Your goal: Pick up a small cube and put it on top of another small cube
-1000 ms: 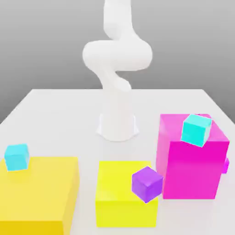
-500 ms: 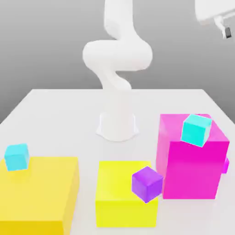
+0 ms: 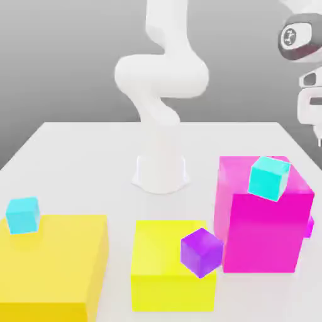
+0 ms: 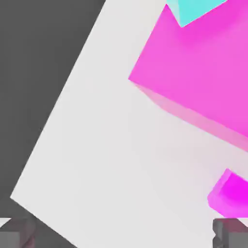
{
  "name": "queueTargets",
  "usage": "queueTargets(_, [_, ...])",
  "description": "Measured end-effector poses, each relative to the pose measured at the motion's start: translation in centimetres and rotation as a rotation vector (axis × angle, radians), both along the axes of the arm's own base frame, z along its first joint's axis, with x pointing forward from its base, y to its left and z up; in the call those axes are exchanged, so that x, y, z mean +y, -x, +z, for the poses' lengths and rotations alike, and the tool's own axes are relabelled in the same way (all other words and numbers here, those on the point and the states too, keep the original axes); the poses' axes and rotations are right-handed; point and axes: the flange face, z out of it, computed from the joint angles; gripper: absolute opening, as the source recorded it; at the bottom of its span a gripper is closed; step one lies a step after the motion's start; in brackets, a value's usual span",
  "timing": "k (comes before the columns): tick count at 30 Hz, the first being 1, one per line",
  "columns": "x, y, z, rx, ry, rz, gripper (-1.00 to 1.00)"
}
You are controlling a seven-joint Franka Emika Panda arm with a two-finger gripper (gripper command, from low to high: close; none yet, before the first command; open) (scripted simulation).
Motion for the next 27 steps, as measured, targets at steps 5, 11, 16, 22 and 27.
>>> queueTargets(5, [0.2, 2.1, -6.8, 0.111, -0.003, -0.209, 0.00])
queueTargets(11, [-0.4, 4.6, -14.3, 0.210, 0.012, -0.429, 0.00])
queueTargets(16, [-0.5, 4.8, -19.7, 0.217, 0.014, -0.444, -1.00])
queueTargets(22, [-0.6, 4.8, -20.2, 0.216, 0.014, -0.445, -1.00])
queueTargets(27, [-0.4, 4.8, -16.0, 0.213, 0.012, -0.443, -1.00])
